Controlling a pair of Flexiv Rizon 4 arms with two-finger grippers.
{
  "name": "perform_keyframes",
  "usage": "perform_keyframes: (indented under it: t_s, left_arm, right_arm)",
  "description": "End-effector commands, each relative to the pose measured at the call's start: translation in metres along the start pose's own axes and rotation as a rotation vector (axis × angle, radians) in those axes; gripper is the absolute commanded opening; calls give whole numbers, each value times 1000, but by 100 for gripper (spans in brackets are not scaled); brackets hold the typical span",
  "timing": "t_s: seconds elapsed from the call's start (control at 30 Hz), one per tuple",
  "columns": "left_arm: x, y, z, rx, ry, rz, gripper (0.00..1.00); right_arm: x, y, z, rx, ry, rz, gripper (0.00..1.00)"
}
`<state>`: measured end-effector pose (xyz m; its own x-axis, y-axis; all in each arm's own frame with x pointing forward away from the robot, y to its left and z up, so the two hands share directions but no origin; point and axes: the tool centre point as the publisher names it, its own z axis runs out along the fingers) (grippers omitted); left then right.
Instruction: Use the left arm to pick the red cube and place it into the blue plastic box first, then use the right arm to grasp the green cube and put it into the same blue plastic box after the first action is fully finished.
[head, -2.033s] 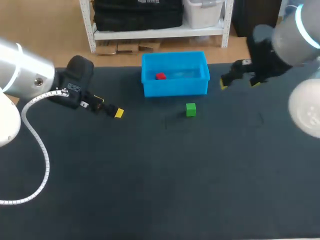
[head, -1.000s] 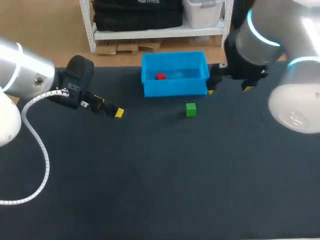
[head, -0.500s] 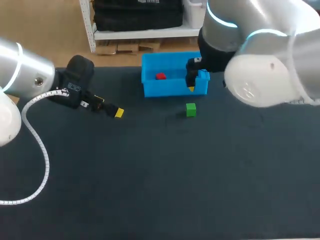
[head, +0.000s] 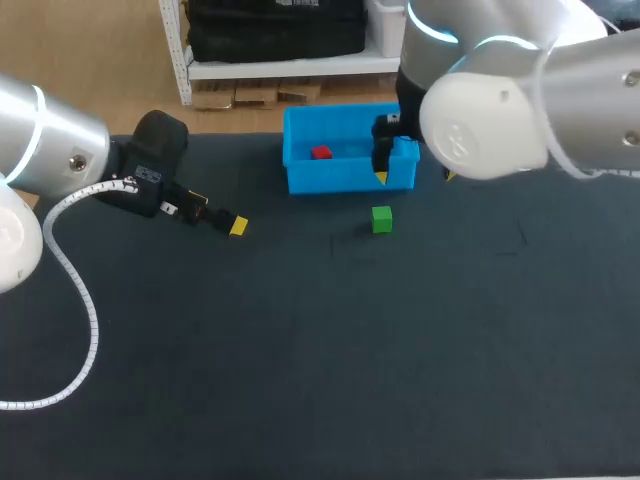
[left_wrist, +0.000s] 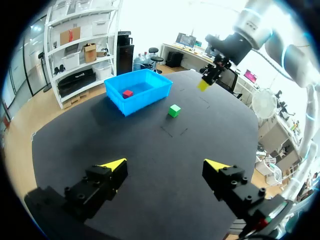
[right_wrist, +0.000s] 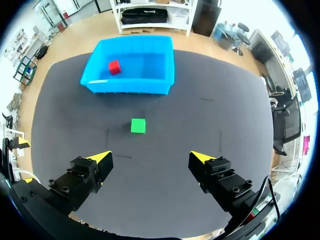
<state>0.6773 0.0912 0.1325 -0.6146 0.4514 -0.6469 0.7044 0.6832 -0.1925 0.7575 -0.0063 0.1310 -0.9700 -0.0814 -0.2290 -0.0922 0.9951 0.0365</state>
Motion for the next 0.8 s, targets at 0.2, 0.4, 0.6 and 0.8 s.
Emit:
perform_keyframes:
  t_s: [0.2, 0.4, 0.6, 0.8]
  left_arm:
    - [2, 1, -1, 4, -7, 2, 100]
    - [2, 1, -1, 4, -7, 2, 100]
    - [2, 1, -1, 4, -7, 2, 100]
    - [2, 1, -1, 4, -7, 2, 100]
  right_arm:
    - [-11, 10, 18, 12, 22, -6, 100]
    - [-13, 13, 34, 23, 22, -31, 100]
    - [-13, 17, 50, 26, 4, -58, 100]
    - [-13, 18, 67, 21, -6, -70, 100]
